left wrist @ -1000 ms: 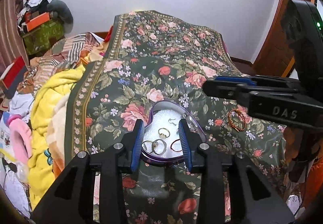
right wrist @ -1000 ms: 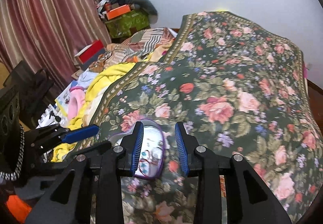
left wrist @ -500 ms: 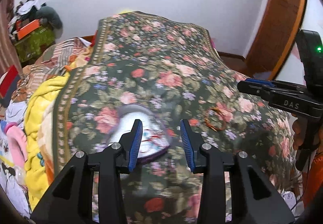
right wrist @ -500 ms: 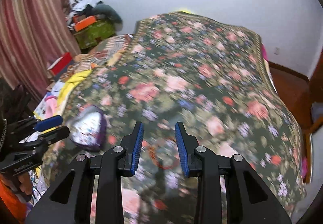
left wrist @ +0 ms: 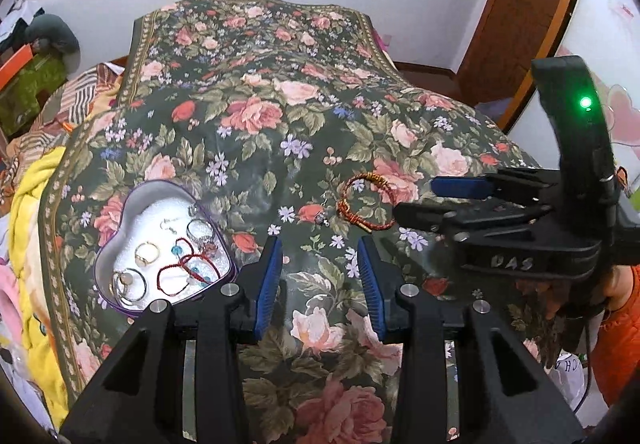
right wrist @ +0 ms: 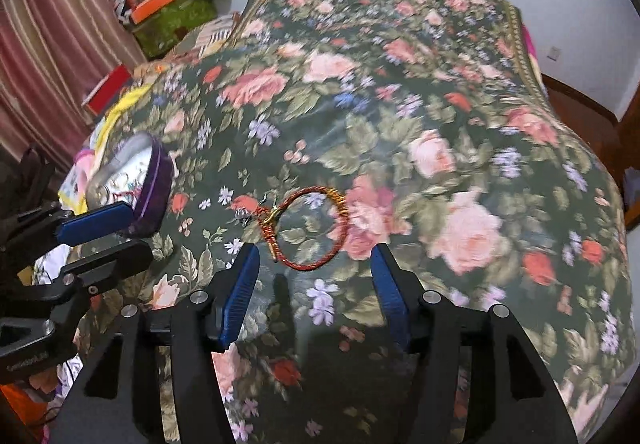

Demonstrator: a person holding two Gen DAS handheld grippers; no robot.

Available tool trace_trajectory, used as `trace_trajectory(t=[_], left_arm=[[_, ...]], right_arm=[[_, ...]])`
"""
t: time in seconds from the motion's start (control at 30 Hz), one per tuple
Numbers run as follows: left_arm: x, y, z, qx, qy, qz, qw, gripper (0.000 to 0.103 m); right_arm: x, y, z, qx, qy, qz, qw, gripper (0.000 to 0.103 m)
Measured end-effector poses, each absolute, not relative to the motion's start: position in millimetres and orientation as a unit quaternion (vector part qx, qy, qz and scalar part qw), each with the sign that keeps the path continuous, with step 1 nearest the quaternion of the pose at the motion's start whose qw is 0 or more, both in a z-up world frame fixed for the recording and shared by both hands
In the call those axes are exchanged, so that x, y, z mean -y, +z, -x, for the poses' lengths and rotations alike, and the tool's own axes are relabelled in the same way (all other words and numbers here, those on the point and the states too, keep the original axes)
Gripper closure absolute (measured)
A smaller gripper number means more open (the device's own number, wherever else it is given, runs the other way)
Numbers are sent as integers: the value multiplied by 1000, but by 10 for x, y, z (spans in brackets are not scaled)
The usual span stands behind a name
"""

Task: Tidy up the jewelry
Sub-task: 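Lower the right tool onto the orange beaded bracelet and close it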

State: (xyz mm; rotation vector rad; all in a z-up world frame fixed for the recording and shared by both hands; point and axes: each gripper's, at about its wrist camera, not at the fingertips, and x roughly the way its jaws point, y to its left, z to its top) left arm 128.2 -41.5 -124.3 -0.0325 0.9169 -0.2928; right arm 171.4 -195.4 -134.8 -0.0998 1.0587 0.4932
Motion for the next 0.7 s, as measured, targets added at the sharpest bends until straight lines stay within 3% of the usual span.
trace_trajectory(t=[0.47, 0.5, 0.67, 0.7], left_arm=[[258, -1353, -1378, -451, -129, 32, 882, 65], [267, -1357, -1378, -451, -129, 32, 882, 65], [337, -1364, -1391, -454, -135, 26, 880, 65], [352, -1367, -1393, -455, -137, 25, 880, 65]], right_arm=[[1746, -1607, -1863, -510, 237, 64, 824, 47], [1758, -1601, -1853, -507, 234, 65, 827, 49], [1840, -1599, -1922, -509, 231, 33, 829, 87], [1859, -1597, -1929, -510, 231, 26, 828, 89]])
